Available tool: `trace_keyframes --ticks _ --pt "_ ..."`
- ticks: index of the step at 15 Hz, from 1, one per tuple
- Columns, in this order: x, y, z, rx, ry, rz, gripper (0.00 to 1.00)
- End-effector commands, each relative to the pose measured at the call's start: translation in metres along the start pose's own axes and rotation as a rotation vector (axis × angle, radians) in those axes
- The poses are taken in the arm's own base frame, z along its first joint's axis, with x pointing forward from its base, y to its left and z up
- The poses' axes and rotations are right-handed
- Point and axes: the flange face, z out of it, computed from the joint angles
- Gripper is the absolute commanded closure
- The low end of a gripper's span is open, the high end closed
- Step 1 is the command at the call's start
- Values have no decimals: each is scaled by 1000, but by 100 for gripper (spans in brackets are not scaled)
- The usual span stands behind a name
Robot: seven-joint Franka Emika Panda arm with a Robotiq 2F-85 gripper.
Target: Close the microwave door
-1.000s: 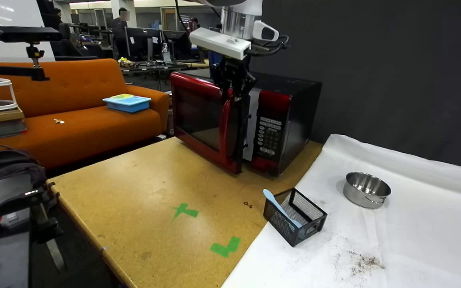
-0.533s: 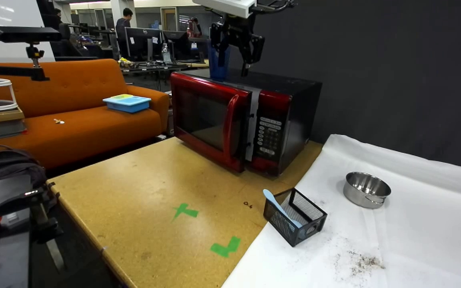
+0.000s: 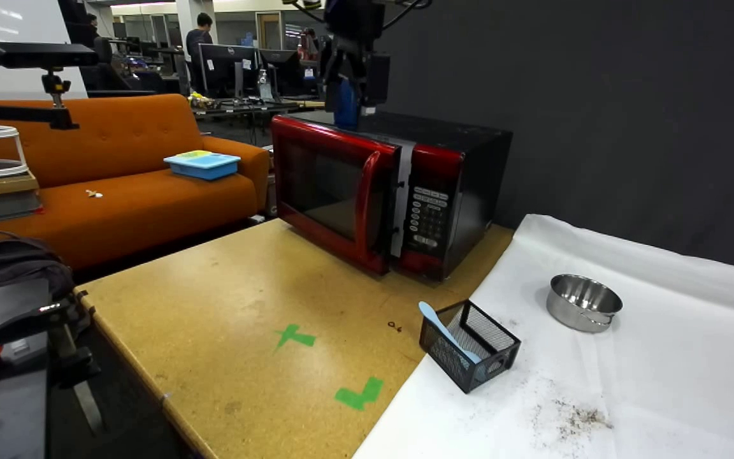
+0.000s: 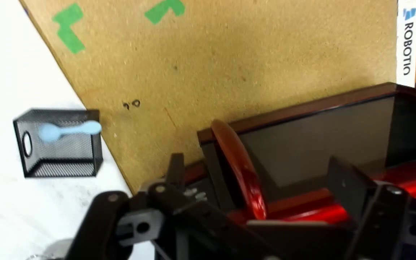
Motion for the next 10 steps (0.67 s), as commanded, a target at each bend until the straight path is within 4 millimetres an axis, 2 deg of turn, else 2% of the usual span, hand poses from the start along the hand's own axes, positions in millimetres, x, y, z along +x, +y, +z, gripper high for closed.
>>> trace_keyframes --ticks 1,5,10 --pt "-52 -8 10 -26 -16 132 0" --pt "-101 -35 43 10 -29 239 0" --pt "-125 -34 76 77 -27 530 0"
